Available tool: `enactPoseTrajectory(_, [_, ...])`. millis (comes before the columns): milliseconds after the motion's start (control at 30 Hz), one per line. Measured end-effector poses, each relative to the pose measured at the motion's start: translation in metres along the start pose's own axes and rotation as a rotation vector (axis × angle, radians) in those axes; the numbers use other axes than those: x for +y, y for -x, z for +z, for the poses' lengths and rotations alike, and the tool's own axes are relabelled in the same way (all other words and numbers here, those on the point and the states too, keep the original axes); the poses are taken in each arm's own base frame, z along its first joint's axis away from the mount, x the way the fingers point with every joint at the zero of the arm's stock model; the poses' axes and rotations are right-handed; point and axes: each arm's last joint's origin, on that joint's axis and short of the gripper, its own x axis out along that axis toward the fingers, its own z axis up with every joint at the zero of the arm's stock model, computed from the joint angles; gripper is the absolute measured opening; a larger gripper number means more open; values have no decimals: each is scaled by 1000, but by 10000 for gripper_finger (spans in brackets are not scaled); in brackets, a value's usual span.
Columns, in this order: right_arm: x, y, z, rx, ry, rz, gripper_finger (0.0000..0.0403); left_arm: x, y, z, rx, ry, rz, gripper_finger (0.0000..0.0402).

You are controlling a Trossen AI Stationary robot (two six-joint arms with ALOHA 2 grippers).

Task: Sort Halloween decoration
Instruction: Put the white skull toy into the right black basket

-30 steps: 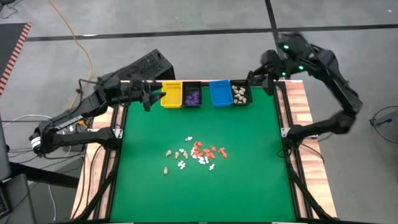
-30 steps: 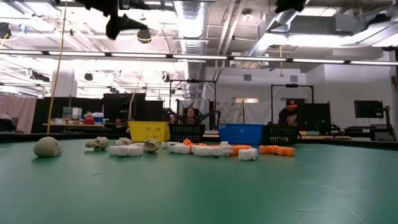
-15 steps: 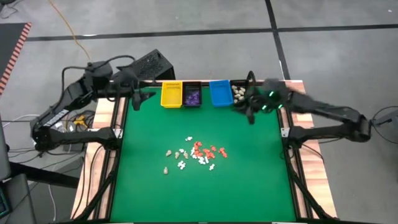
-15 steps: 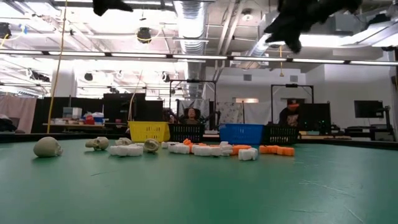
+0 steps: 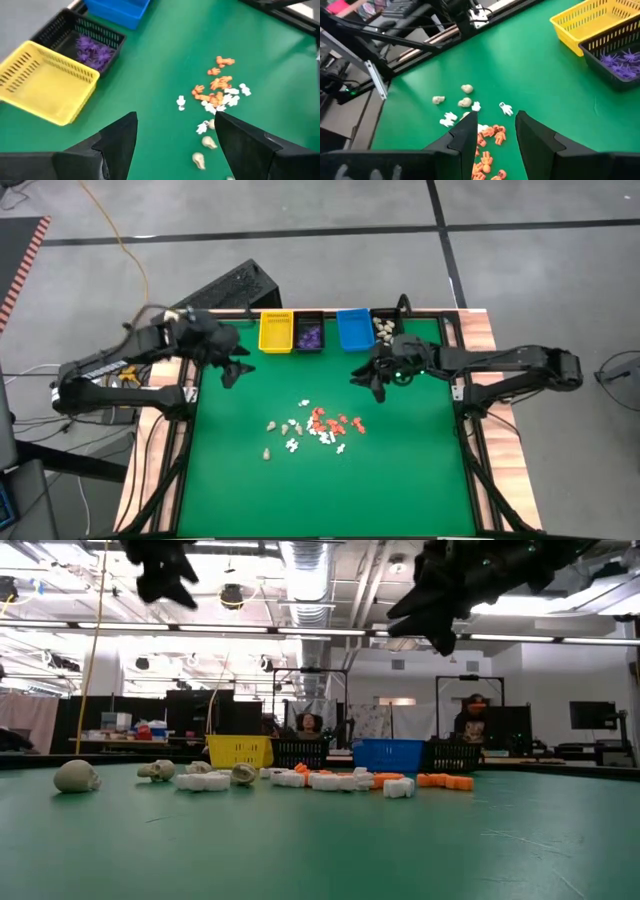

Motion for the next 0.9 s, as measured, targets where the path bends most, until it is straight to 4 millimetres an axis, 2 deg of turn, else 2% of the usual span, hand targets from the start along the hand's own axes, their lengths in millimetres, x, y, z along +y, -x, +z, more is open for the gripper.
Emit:
enactPoseTrajectory(133, [-4, -9, -3, 20, -3, -11, 159, -1, -36, -37, -30, 18, -12, 256])
enactPoseTrajectory(267, [-9, -17, -2, -1, 8, -13, 159, 1, -61, -68, -27, 59, -20, 256])
enactPoseTrajectory(400, [-11, -20, 6, -81, 26, 0, 159, 1, -78, -99, 51, 87, -30, 256])
enactPoseTrajectory(567, [-15, -18, 16, -171, 35, 5, 159, 3, -90, -133, 155, 104, 0, 256])
enactPoseTrajectory(733, [-20, -16, 20, -199, 34, -8, 159, 2, -94, -152, 217, 131, -7, 256])
enactPoseTrajectory(833, [-22, -16, 19, -183, 29, -18, 159, -3, -93, -148, 212, 140, -55, 256])
enactPoseTrajectory(900, [-22, -16, 18, -174, 40, -22, 159, -7, -90, -137, 178, 131, -85, 256])
